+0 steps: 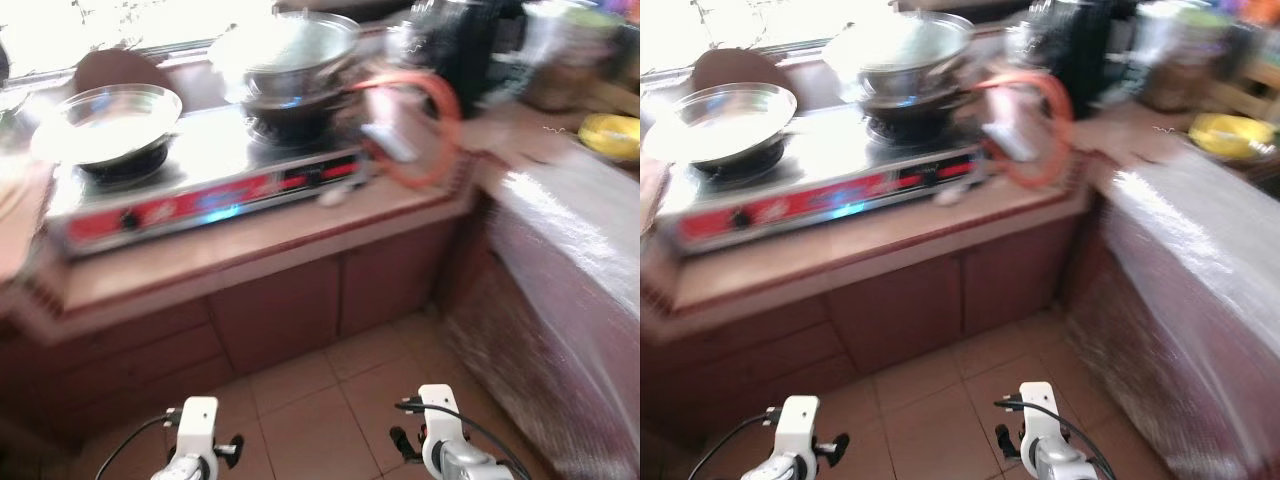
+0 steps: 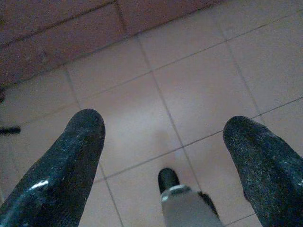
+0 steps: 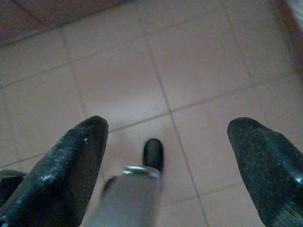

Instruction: Kitchen organization

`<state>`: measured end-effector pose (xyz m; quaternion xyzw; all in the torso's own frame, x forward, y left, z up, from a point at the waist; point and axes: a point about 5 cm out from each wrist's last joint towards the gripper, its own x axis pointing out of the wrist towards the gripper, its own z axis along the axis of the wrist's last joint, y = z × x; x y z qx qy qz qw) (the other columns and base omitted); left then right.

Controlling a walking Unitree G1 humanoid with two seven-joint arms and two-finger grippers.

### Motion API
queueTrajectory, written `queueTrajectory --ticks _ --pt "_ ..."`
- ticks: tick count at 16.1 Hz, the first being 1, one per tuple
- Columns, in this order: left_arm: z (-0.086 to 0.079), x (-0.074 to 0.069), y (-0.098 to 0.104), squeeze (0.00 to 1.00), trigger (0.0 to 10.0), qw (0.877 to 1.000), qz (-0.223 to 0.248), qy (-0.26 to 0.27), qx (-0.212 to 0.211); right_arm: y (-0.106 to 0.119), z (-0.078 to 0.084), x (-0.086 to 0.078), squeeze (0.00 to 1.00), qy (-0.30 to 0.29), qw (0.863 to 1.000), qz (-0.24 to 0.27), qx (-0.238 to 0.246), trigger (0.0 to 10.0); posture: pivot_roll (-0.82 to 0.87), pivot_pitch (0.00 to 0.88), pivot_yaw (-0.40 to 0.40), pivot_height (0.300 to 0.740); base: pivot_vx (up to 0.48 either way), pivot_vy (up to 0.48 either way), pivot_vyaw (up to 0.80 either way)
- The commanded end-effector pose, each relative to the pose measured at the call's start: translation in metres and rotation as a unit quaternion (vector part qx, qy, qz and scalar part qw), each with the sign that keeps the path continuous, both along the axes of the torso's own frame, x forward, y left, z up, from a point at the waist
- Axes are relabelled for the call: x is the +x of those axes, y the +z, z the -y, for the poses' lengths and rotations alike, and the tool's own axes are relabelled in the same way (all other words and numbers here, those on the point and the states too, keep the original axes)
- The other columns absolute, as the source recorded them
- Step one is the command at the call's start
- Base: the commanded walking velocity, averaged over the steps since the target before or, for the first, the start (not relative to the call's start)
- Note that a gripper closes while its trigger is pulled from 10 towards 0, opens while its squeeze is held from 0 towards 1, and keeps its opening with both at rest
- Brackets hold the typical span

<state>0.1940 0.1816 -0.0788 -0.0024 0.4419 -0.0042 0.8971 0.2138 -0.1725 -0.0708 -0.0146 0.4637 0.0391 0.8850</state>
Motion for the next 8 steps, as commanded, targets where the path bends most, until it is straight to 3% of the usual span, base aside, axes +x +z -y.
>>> queueTrajectory --ticks 1,8 --pt "0.0006 -0.0037 -0.0020 0.00 10.0 1.000 -0.007 0.005 -0.008 0.0010 0.0013 0.0016 0.00 -0.001 1.000 0.002 -0.003 10.0 -0.11 0.000 0.045 0.740 0.000 0.000 -0.67" --pt "-0.0071 0.0028 0.0026 0.00 10.0 0.999 0.017 0.051 -0.009 0.0052 0.0034 0.0083 0.00 0.013 1.000 0.007 -0.011 10.0 -0.10 0.000 0.021 0.740 0.000 0.000 -0.67"
